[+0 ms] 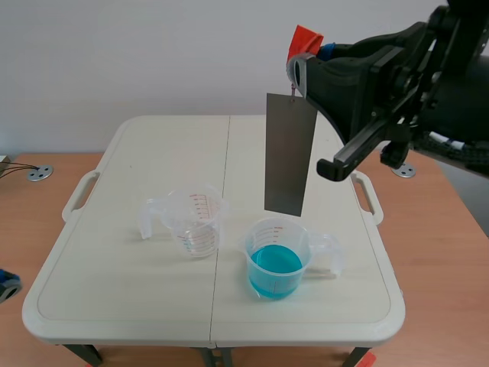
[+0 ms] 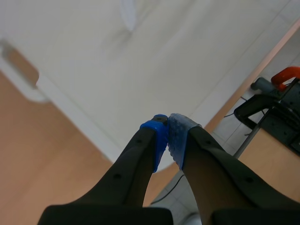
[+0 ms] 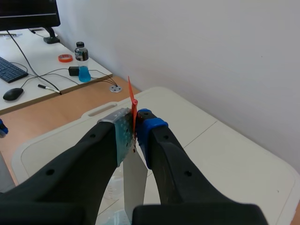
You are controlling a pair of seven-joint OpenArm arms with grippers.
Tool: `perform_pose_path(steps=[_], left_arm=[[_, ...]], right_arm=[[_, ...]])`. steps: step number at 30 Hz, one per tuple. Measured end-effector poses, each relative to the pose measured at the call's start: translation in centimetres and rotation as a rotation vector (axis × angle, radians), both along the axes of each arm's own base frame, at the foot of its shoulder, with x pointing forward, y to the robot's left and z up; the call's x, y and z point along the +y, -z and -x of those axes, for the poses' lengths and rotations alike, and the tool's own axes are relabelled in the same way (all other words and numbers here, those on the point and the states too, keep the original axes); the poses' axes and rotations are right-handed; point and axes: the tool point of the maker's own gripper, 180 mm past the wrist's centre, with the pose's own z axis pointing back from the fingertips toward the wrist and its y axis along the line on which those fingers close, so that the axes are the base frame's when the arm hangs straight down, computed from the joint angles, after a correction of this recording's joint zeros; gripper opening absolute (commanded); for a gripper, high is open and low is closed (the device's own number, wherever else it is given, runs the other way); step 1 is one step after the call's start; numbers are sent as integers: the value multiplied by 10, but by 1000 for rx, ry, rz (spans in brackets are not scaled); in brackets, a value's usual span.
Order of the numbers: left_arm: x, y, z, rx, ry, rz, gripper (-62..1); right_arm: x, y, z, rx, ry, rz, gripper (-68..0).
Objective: Hold the metal plate by the orange handle, dip it into the blue solution, take it out and point at it, then put the plate back in the beaker on the left.
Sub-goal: 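Lower the plate into the blue solution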
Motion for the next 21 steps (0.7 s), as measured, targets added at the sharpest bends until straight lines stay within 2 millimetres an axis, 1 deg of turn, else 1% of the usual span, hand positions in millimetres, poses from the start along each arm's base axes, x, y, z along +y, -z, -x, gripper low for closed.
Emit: perform_pose_path(steps=[3, 7, 11, 17, 21], left_arm=[[16, 12, 24, 60, -27, -53, -582], [28, 28, 58, 137, -66, -92, -582], [33, 40, 90, 213, -74, -118, -582], [37, 52, 139, 326, -44, -165, -582], [37, 54, 157, 373, -41, -164, -582]], right_arm=[[0, 1, 0, 5, 1, 6, -660], [0, 4, 0, 15, 3, 16, -660], [-1, 5, -1, 18, 3, 15, -660], [-3, 22, -4, 72, 9, 9, -661], [1, 32, -4, 103, -4, 3, -660]])
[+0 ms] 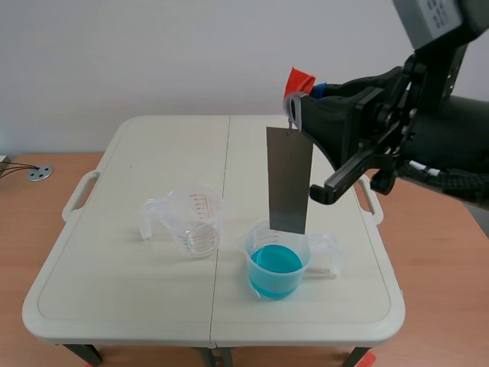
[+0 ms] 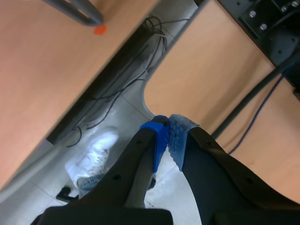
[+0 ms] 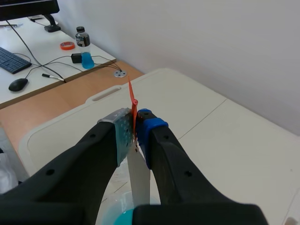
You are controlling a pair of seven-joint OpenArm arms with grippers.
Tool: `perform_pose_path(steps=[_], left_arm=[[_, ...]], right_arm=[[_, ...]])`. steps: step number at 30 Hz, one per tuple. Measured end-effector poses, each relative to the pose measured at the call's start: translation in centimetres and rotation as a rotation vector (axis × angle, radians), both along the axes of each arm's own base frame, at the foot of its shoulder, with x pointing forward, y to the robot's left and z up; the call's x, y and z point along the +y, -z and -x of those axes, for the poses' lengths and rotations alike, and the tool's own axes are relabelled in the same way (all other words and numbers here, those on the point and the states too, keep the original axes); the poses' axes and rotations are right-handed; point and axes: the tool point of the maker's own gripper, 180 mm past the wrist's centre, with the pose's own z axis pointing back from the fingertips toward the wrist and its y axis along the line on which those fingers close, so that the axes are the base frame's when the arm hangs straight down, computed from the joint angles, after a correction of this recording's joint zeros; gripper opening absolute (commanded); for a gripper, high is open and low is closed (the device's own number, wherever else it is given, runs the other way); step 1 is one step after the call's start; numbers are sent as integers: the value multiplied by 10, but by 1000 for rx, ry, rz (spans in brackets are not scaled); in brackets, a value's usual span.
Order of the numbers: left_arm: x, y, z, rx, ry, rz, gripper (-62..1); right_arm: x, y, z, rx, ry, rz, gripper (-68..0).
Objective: Hold the metal plate by the orange handle, dip it into the blue solution, take it out and point at it, then put the plate back in the beaker on the left.
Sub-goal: 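Lower the plate into the blue solution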
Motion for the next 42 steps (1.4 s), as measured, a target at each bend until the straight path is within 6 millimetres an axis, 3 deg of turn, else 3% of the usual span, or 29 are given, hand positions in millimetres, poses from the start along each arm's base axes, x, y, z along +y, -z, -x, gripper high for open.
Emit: perform_pose_path(steps=[6, 16, 27, 36, 42], left_arm=[[1, 2, 14, 38, 0, -6, -582], [1, 2, 11, 32, 0, -5, -582], [1, 2, 11, 32, -1, -5, -582], [1, 2, 11, 32, -1, -5, -582], [1, 2, 11, 33, 0, -5, -582]], right_arm=[[-1, 7, -1, 19, 4, -6, -660], [-8, 34, -6, 97, 25, -21, -661], [3, 63, 0, 172, -7, -25, -661], [-3, 99, 1, 217, 12, 37, -661], [-5, 103, 0, 201, 17, 41, -661]])
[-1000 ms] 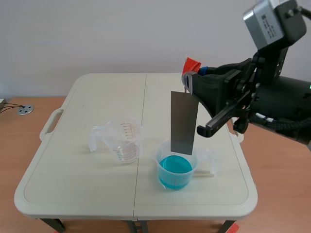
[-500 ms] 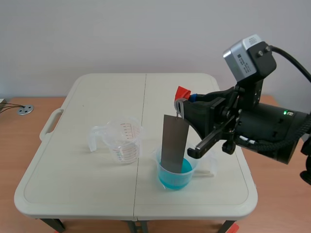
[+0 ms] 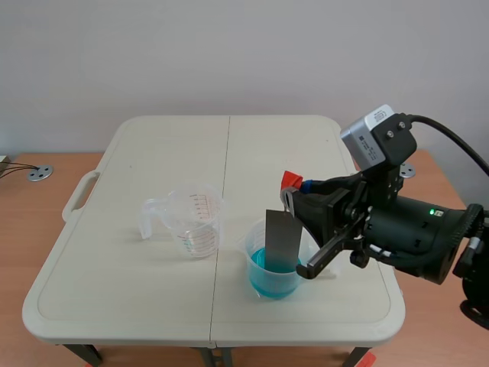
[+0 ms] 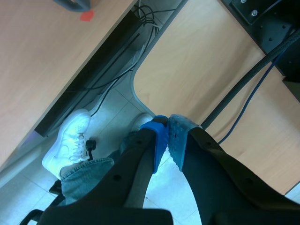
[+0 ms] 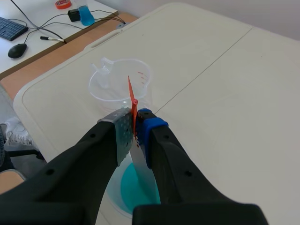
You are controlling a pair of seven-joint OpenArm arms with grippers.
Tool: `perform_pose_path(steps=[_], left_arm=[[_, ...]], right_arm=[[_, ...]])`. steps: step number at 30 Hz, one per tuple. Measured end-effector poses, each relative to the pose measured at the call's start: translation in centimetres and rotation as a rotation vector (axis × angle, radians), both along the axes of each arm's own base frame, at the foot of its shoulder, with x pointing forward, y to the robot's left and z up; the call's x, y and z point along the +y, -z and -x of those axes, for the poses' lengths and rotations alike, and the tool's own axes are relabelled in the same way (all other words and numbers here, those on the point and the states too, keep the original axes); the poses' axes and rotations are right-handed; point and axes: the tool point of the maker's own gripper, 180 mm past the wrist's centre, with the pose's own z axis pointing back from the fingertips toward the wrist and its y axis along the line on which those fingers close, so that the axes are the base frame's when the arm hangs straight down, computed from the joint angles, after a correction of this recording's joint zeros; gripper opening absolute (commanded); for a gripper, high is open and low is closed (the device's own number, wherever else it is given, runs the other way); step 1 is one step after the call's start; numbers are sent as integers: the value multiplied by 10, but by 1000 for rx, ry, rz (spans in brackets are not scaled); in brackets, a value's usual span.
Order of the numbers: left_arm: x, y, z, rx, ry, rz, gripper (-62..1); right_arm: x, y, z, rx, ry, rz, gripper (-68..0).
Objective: Hold the metal plate by the orange handle, dip it into the blue solution, take it out and point at it, then put the plate back in the beaker on the left.
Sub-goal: 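Lower the plate into the blue solution, then hold the plate still in the solution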
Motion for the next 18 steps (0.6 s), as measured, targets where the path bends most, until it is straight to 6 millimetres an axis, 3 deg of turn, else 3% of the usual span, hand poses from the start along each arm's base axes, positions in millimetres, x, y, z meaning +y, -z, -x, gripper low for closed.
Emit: perform_pose_path(steps=[18], left_arm=[[2, 1, 2, 10, 0, -11, -582]], right_arm=[[0, 0, -1, -7, 0, 5, -661]])
